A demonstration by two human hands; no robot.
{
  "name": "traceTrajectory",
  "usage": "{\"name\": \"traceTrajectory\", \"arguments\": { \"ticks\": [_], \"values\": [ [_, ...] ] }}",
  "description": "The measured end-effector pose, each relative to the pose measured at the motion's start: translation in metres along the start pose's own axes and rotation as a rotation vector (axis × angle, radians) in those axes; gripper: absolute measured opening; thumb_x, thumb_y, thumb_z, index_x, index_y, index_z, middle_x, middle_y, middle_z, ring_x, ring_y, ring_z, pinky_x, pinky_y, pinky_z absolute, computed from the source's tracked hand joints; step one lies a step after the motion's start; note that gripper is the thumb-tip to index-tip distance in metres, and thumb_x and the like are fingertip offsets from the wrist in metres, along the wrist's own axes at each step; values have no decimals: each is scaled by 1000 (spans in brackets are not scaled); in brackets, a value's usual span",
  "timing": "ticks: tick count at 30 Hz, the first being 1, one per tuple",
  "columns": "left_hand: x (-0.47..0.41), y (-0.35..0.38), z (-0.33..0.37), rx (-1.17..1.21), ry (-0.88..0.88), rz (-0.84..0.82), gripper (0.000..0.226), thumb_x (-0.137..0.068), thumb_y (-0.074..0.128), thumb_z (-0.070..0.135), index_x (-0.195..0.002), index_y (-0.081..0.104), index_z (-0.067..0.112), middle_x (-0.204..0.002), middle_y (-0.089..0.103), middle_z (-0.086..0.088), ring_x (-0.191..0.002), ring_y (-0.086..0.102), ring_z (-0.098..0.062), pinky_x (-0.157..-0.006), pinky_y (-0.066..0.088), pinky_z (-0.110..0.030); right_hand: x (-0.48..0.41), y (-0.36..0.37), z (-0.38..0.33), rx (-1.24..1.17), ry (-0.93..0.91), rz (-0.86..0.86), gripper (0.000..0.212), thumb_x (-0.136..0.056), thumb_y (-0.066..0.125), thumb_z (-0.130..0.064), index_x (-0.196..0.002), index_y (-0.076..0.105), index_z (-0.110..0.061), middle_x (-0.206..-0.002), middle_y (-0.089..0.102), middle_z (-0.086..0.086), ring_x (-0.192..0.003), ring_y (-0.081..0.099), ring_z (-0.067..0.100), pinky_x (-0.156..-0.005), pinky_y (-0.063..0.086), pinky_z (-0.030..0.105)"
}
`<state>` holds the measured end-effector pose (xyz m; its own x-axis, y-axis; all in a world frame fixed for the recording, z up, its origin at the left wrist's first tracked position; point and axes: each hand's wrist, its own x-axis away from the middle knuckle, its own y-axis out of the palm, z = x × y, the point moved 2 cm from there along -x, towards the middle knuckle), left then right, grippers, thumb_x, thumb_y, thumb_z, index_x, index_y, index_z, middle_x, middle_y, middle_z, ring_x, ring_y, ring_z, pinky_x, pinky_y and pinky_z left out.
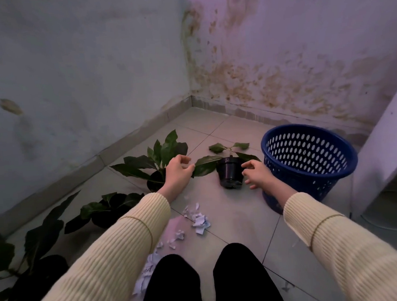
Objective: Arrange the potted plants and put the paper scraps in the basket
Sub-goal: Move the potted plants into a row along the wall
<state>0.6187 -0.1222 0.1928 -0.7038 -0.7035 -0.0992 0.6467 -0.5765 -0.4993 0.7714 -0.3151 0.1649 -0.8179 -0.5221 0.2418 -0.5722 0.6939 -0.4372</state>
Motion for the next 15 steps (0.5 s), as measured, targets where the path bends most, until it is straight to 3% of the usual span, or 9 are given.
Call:
{"name": "traceTrajectory", "arguments": {
  "ticks": [3,9,15],
  "values": [
    [-10,9,-6,30,-41,-33,23,-88,61,19,-109,56,12,-104,58,-1,-84,55,-7,-64,40,-13,-8,4,7,-10,25,-1,27,-95,48,-13,-122,53,-17,-112,59,7,-86,64,22,-62,52,31],
    [-42,44,-18,82,-144,-105,17,-87,61,19,-103,57,14,-101,61,-6,-94,58,-21,-85,51,-36,-34,10,25,-48,111,-3,30,-95,47,-13,-124,52,-16,-113,59,7,-83,64,21,-60,52,29],
    [-77,105,-41,119,-274,-244,18,-89,57,20,-106,55,14,-98,59,-4,-93,57,-21,-88,49,-39,-81,14,55,-97,257,9,32,-95,47,-11,-127,49,-13,-118,57,11,-82,63,22,-61,51,29]
  ]
}}
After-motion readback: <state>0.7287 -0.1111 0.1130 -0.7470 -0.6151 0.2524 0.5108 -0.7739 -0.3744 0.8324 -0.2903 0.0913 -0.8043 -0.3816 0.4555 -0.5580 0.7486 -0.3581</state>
